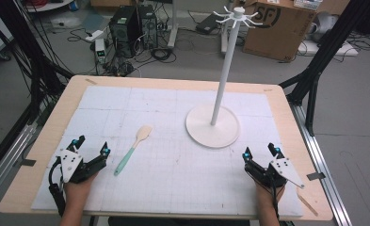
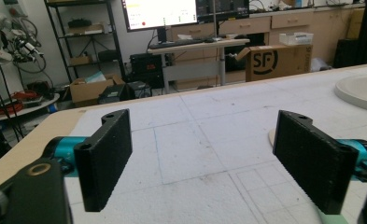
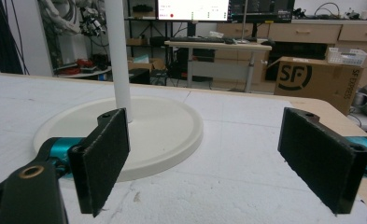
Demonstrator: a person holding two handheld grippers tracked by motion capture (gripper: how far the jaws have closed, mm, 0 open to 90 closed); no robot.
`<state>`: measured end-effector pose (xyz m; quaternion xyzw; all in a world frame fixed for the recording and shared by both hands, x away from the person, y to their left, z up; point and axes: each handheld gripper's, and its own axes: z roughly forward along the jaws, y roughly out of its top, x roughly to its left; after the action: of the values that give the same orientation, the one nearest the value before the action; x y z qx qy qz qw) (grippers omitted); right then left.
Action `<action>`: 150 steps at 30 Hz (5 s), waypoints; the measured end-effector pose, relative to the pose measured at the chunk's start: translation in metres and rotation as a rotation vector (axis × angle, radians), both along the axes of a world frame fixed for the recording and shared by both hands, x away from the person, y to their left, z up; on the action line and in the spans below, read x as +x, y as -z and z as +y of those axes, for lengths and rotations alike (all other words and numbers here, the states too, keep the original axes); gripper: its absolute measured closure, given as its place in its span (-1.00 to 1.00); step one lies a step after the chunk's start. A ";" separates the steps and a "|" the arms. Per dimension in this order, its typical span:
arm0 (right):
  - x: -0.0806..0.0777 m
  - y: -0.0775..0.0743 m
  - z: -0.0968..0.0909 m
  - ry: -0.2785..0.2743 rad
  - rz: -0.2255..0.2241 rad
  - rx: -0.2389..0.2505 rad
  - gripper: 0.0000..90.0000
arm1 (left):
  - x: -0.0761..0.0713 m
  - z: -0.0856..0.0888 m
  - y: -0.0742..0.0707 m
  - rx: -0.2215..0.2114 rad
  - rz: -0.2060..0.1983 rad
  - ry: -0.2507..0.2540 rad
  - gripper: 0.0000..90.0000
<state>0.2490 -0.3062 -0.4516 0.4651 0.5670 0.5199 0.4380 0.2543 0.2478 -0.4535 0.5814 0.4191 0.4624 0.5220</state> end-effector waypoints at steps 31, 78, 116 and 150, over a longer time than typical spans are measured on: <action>0.001 0.000 0.002 -0.017 0.010 -0.030 -0.59 | 0.005 -0.016 -0.006 0.013 0.228 0.158 -0.36; 0.001 0.000 0.003 -0.019 0.012 -0.039 -0.58 | 0.026 -0.045 -0.004 0.158 0.580 0.321 -0.04; 0.001 0.000 0.004 -0.021 0.015 -0.042 -0.57 | 0.026 -0.049 -0.003 0.152 0.612 0.298 0.61; 0.001 -0.001 0.003 -0.021 0.015 -0.039 -0.57 | 0.024 -0.047 -0.003 0.157 0.586 0.380 0.68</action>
<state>0.2504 -0.3027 -0.4511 0.4546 0.5852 0.5097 0.4372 0.2783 0.2011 -0.4505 0.7953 0.3985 0.2014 0.4101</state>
